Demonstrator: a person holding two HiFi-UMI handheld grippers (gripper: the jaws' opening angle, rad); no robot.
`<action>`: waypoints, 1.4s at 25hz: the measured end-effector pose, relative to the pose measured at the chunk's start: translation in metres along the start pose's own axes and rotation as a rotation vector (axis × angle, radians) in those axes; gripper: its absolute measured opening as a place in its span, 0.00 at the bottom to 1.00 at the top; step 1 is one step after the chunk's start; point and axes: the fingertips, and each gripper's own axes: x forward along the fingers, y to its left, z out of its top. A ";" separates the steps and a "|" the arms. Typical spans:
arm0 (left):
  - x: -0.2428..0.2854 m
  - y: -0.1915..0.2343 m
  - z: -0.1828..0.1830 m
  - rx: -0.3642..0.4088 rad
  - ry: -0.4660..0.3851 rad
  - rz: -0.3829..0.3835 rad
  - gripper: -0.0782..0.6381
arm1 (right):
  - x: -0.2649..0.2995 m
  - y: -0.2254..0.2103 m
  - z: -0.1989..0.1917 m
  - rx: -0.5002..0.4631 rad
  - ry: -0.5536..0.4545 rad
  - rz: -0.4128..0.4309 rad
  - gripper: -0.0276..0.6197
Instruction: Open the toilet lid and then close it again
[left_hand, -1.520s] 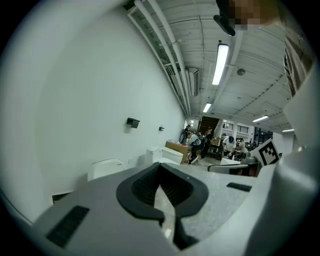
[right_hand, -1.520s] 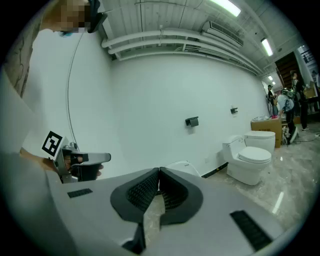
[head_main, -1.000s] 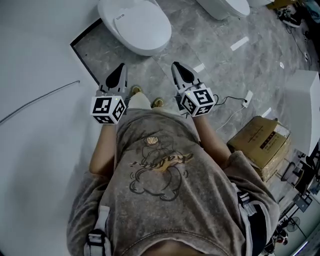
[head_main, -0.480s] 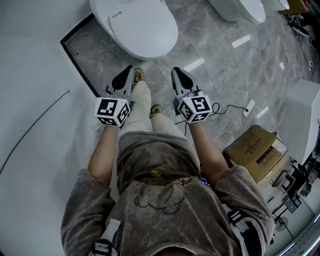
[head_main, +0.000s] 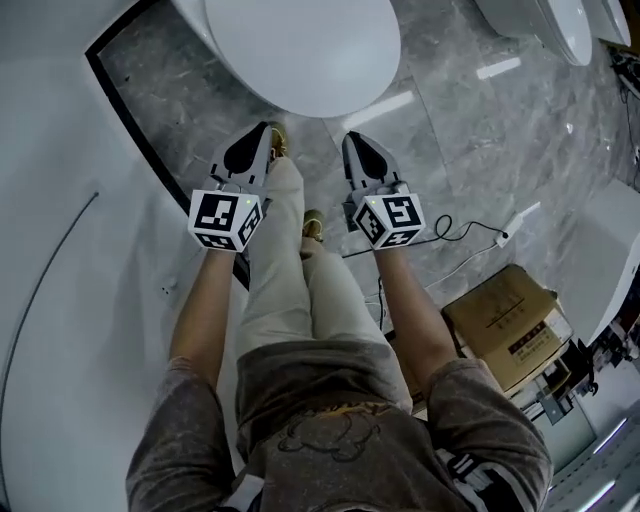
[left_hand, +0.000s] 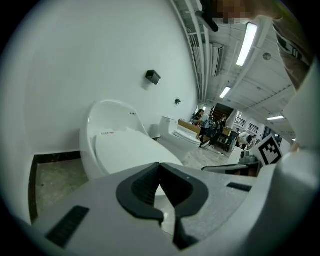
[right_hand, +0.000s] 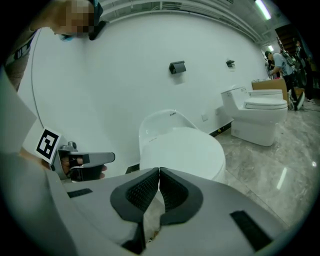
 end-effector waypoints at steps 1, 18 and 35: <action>0.010 0.006 -0.015 -0.006 0.007 0.000 0.12 | 0.011 -0.005 -0.014 0.001 0.011 0.003 0.09; 0.085 0.030 -0.116 -0.007 0.080 -0.055 0.12 | 0.070 -0.048 -0.087 0.020 0.052 -0.002 0.09; 0.055 0.005 -0.027 -0.074 0.086 -0.085 0.12 | 0.032 -0.011 0.013 -0.018 0.023 0.002 0.09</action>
